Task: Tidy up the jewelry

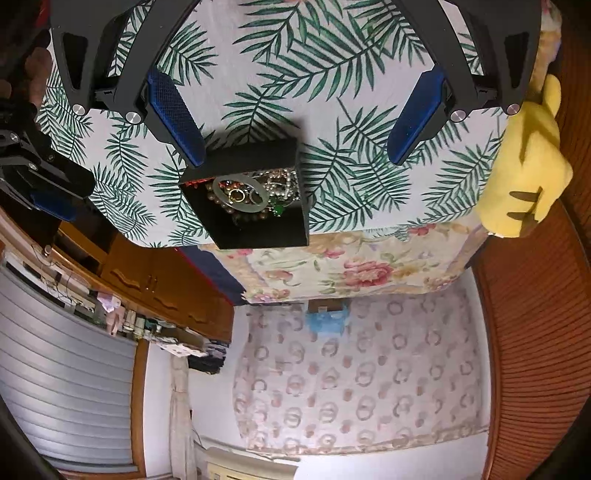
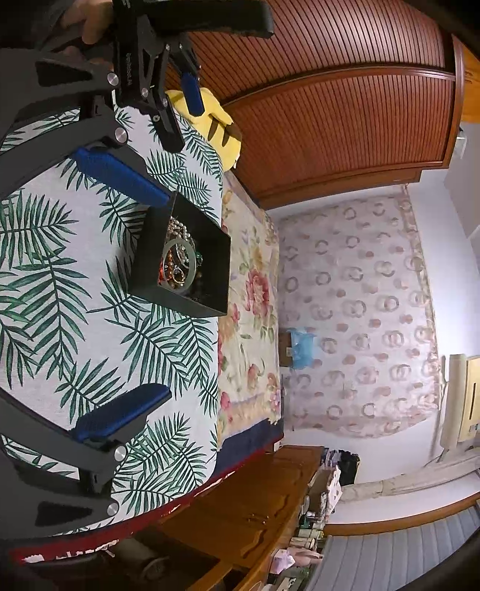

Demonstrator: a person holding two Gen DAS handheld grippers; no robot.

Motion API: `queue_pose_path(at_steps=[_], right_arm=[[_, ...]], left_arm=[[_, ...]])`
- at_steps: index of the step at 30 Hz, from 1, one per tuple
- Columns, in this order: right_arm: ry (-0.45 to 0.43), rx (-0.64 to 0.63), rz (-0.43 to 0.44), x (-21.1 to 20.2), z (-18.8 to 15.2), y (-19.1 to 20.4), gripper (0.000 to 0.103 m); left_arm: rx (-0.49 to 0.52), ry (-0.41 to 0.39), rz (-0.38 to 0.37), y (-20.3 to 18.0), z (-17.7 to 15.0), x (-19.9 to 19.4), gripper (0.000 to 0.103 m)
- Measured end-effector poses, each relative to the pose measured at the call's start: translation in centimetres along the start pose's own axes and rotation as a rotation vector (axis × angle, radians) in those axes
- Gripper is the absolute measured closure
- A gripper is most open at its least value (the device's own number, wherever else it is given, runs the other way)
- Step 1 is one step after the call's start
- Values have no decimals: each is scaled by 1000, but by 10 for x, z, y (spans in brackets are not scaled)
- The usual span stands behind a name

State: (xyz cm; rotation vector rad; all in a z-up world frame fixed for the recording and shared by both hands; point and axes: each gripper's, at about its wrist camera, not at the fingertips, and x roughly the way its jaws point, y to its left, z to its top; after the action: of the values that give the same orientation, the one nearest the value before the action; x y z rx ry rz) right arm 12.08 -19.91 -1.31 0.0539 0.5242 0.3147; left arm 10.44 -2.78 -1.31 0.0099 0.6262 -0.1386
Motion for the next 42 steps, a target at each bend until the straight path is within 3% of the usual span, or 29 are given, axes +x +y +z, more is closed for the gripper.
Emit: queue_pose_path(at_steps=[42], right_arm=[[-17,3,-19,-4,-1,1,5]], left_arm=[[-16,-36,10,2,-1,-17,8]])
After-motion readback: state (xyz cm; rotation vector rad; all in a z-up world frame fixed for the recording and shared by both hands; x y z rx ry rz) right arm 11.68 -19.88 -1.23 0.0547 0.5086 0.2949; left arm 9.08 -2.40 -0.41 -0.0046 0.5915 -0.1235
